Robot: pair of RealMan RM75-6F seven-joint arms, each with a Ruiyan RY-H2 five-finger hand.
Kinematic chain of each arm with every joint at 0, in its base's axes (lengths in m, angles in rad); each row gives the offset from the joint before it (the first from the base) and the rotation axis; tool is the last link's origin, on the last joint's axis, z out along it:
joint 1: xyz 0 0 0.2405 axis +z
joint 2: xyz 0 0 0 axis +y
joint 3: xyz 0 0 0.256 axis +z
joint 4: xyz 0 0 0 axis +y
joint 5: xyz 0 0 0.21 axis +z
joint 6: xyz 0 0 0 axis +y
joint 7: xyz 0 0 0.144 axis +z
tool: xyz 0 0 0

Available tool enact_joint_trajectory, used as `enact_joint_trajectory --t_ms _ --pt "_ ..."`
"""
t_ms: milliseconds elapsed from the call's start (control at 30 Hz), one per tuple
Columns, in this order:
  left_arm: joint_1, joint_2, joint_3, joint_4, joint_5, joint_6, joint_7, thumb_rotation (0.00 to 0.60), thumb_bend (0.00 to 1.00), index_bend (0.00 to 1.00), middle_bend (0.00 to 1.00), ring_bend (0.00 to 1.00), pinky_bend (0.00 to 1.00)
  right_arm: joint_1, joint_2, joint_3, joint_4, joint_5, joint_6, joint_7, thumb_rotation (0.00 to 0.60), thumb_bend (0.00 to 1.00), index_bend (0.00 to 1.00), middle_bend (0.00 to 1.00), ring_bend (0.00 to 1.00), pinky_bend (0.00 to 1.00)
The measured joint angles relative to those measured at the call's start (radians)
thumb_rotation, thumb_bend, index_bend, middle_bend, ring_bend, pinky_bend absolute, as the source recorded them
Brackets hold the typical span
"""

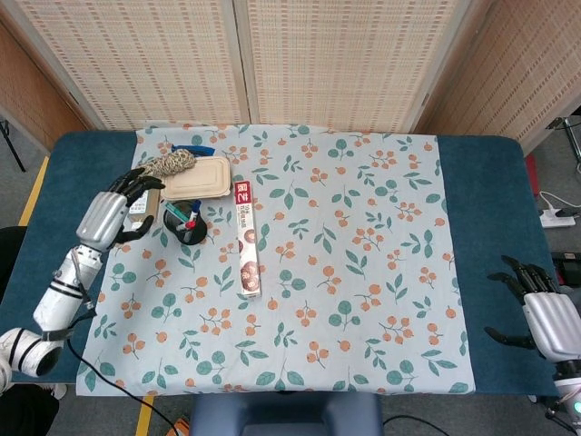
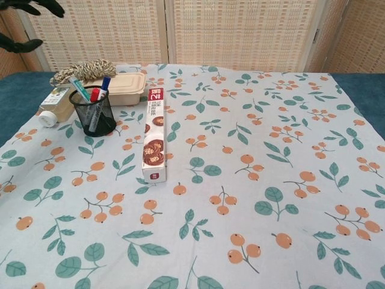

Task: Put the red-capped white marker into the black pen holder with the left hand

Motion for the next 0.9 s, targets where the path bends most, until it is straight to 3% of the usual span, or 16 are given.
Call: enact_joint_trajectory --t_ms 133,267,467,600,733,900 --pt "0.144 0.066 0.029 -0.211 -0.016 0.193 0.324 0.600 0.40 0.28 0.19 0.07 0.13 -0.002 0.003 -0.010 -0.008 -0.034 0.007 0.003 0.600 0.00 0.26 0.06 0.11 0.10" --pt "0.291 0.084 0.067 -0.325 -0.036 0.351 0.482 0.600 0.40 0.28 0.18 0.07 0.13 -0.005 0.008 -0.020 -0.014 -0.061 0.018 0.007 0.600 0.00 0.27 0.06 0.11 0.10" --pt "0.392 0.066 0.118 -0.217 -0.086 0.359 0.439 0.600 0.39 0.27 0.17 0.06 0.12 -0.009 0.006 -0.023 -0.017 -0.069 0.025 -0.009 0.600 0.00 0.27 0.06 0.11 0.10" --pt "0.428 0.035 0.127 -0.118 -0.117 0.315 0.399 0.600 0.39 0.17 0.13 0.05 0.12 -0.007 0.000 -0.024 -0.019 -0.066 0.022 -0.028 0.600 0.00 0.26 0.06 0.11 0.10" --pt "0.437 0.021 0.126 -0.092 -0.129 0.264 0.387 0.600 0.39 0.11 0.09 0.03 0.11 -0.008 -0.004 -0.022 -0.019 -0.062 0.025 -0.041 0.600 0.00 0.26 0.06 0.11 0.10" --pt "0.441 0.032 0.121 -0.109 -0.127 0.242 0.402 0.600 0.39 0.11 0.07 0.01 0.11 -0.004 -0.011 -0.021 -0.019 -0.051 0.014 -0.060 0.600 0.00 0.26 0.06 0.11 0.10"
